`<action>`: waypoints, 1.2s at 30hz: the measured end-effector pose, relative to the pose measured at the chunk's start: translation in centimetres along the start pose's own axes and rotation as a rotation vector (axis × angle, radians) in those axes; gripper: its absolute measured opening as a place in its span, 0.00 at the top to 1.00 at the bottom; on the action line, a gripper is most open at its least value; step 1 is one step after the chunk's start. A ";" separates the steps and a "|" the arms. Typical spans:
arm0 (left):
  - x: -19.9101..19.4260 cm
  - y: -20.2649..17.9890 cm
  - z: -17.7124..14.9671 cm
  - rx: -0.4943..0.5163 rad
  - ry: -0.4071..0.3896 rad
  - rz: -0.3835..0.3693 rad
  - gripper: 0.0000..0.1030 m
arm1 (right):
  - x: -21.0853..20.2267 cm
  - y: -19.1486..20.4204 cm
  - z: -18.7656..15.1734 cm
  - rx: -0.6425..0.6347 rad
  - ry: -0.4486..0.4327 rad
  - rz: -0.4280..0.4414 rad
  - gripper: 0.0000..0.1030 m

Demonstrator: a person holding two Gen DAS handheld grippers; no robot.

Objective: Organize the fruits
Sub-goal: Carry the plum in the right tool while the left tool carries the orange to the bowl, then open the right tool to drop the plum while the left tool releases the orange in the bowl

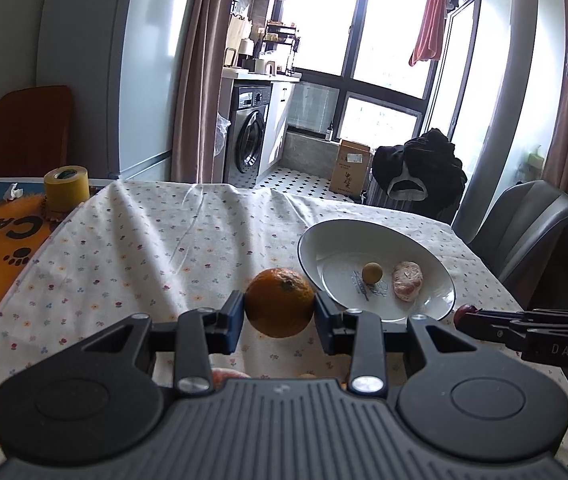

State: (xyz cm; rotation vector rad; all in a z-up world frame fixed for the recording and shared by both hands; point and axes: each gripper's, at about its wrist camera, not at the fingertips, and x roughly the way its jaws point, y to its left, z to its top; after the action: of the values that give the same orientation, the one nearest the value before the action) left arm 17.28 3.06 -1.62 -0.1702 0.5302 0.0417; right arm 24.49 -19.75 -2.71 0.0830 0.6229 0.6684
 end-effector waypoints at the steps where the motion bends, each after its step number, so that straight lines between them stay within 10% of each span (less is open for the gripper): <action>1: 0.3 -0.2 0.2 0.005 0.001 -0.004 0.65 | 0.2 -0.2 0.1 0.001 -0.001 -0.002 0.79; 27: 9.4 -5.8 2.7 0.084 0.092 -0.107 0.64 | 4.0 -4.7 2.2 0.067 -0.003 -0.041 0.71; 29: 9.5 -5.8 2.8 0.074 0.093 -0.099 0.59 | 3.7 -5.0 2.0 0.081 -0.012 -0.058 0.55; 36: 8.0 -4.9 3.4 0.035 0.047 -0.064 0.41 | 2.6 -5.5 1.7 0.103 -0.021 -0.066 0.55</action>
State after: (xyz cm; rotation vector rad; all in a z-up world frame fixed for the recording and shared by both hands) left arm 26.28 -1.22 -2.09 -0.1542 0.5721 -0.0338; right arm 30.07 -22.26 -4.15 0.1648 0.6370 0.5711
